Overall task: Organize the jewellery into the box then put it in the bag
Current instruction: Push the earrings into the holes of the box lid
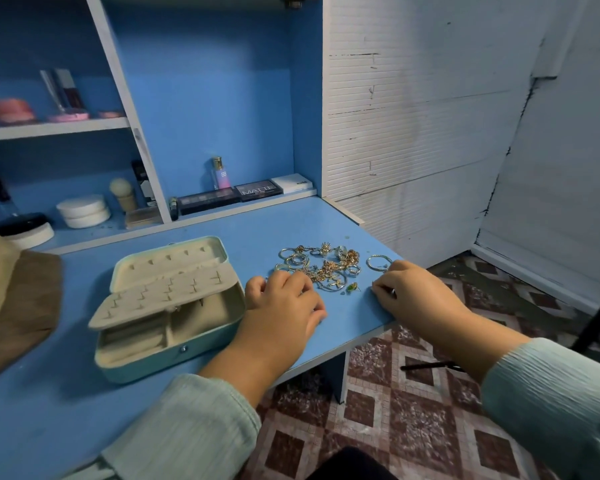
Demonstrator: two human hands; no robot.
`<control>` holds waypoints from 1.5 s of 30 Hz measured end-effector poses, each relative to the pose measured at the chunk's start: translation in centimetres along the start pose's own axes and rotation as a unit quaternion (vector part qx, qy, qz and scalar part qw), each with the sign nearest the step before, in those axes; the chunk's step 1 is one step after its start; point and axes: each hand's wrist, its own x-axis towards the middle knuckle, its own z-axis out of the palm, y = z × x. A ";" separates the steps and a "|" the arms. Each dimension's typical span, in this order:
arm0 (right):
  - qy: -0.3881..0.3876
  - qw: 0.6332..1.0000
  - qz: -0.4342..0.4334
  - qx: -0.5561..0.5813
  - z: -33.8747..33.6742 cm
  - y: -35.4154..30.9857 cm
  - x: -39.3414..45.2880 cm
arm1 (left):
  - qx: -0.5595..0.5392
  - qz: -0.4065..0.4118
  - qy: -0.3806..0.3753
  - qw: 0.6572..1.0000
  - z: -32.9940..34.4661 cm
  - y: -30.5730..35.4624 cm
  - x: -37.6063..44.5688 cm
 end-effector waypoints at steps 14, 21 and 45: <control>0.066 0.964 -0.143 0.213 -1.1 -8.9 0.6 | 0.064 -0.109 0.042 0.991 -7.4 -4.0 -3.0; 0.012 0.943 -0.217 0.253 0.4 -13.6 1.3 | 0.058 -0.167 0.045 0.983 -9.6 -7.2 -4.8; 0.025 0.886 -0.062 0.459 1.9 -18.9 7.1 | -0.181 -0.162 -0.110 0.964 -9.5 -18.4 0.1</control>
